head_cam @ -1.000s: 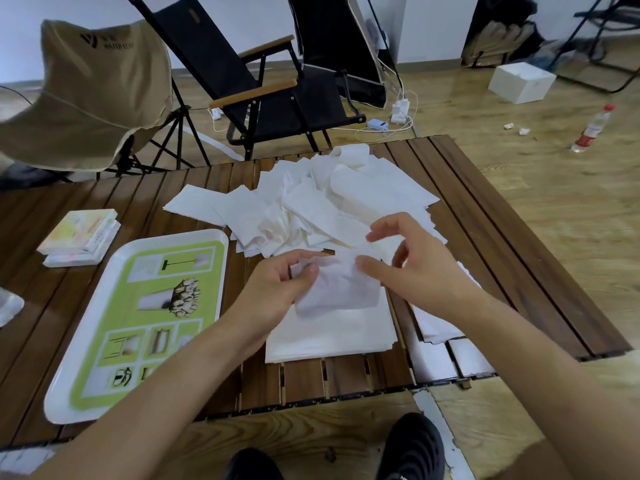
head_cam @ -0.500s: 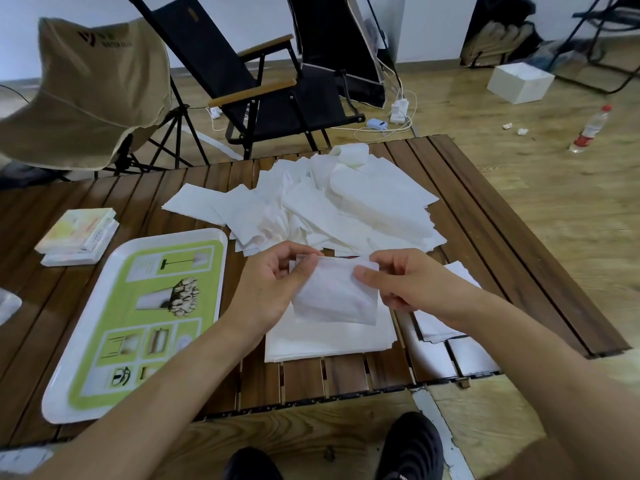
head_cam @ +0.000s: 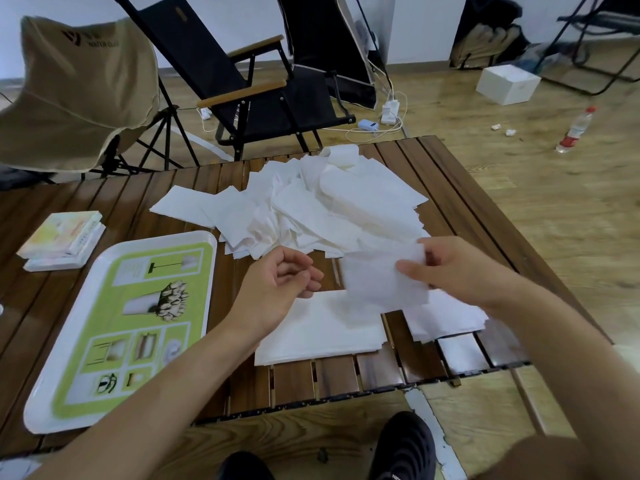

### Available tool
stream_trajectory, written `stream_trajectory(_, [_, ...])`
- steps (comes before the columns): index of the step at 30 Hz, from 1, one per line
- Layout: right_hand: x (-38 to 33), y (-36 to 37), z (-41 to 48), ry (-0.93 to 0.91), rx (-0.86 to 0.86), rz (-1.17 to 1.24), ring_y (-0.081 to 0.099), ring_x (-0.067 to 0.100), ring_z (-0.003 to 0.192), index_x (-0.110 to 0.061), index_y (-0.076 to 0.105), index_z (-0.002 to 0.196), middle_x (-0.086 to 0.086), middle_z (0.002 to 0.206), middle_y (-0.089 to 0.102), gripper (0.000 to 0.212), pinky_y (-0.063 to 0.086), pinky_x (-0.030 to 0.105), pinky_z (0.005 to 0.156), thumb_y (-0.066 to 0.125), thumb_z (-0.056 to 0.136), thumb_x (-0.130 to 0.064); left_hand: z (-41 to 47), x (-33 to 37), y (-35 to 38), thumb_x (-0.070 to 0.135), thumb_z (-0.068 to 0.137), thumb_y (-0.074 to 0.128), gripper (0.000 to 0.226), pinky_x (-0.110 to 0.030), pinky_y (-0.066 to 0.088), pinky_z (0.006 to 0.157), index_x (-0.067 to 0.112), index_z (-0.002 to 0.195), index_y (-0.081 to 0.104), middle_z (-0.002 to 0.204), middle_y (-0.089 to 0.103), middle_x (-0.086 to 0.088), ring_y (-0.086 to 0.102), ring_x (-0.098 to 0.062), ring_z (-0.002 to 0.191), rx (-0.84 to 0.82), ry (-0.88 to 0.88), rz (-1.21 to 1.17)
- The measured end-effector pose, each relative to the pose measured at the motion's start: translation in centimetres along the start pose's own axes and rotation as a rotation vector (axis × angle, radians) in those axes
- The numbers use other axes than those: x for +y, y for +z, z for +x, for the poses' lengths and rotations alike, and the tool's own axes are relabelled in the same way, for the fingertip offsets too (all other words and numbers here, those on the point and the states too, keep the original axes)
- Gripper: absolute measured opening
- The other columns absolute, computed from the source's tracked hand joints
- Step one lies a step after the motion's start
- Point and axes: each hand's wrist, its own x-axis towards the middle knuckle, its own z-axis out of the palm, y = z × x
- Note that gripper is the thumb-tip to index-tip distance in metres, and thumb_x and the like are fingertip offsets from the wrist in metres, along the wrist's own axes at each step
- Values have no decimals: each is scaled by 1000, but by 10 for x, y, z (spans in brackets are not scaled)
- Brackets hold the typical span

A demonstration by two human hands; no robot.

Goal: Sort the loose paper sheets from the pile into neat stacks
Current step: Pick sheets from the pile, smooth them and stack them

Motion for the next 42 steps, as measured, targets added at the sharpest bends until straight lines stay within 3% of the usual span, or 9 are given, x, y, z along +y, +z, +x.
stream_trajectory(5, [30,-37,-16,167,-62,136,69,2,62,-13,72,101,-5,76,76,11,50,15,55,61,100,-11,14,-19,-17,2,99,59,18,-23,58,77,18,100,66,88,77,3,73,-10,79,47,70,296])
stream_trajectory(8, [50,-35,-8,273,-83,66,72,9,70,-11,72,102,2,87,78,9,53,24,64,64,99,-13,22,-28,-24,7,100,58,18,-12,50,76,25,98,64,89,73,11,70,-4,81,84,112,470])
stream_trajectory(12, [59,-31,3,362,18,-137,65,20,68,-3,66,99,9,91,71,21,49,26,55,72,94,-23,32,-39,-35,19,99,61,10,-23,51,75,28,102,62,95,67,14,63,-5,86,175,218,734])
stream_trajectory(17, [38,-30,7,272,335,-568,61,19,85,-19,57,100,-4,93,63,28,49,33,70,77,87,-32,52,-49,-44,27,95,68,18,-32,48,88,22,112,65,122,53,4,52,-17,112,250,325,979])
stream_trajectory(23, [31,14,12,169,-115,-564,62,5,80,-27,62,87,-9,86,67,20,49,21,69,76,86,-41,78,-49,-46,32,95,69,23,-40,47,101,29,117,75,147,44,-1,47,-24,122,265,288,927])
stream_trajectory(29, [39,8,26,221,16,-576,63,11,84,-24,62,86,-6,87,69,11,51,27,74,71,88,-31,110,-46,-47,35,99,62,26,-43,40,107,22,118,75,137,63,-4,55,-24,128,305,143,715])
stream_trajectory(34, [34,8,27,216,26,-646,63,15,86,-24,61,87,-3,88,69,19,45,26,72,61,97,-40,109,-16,-50,22,98,65,20,-17,38,85,9,108,76,108,74,-3,63,-14,98,673,287,510])
stream_trajectory(38, [28,8,26,207,90,-669,62,15,83,-26,59,82,-2,88,68,23,37,22,58,57,99,-42,108,20,-69,14,93,68,18,-26,48,89,16,111,69,112,68,2,60,-13,105,799,218,302])
stream_trajectory(42, [15,11,21,64,226,-501,63,9,80,-23,64,94,-7,89,69,20,48,22,64,59,99,-42,80,58,-74,0,90,62,32,-43,59,90,17,117,65,117,71,-3,68,-24,111,650,126,-207])
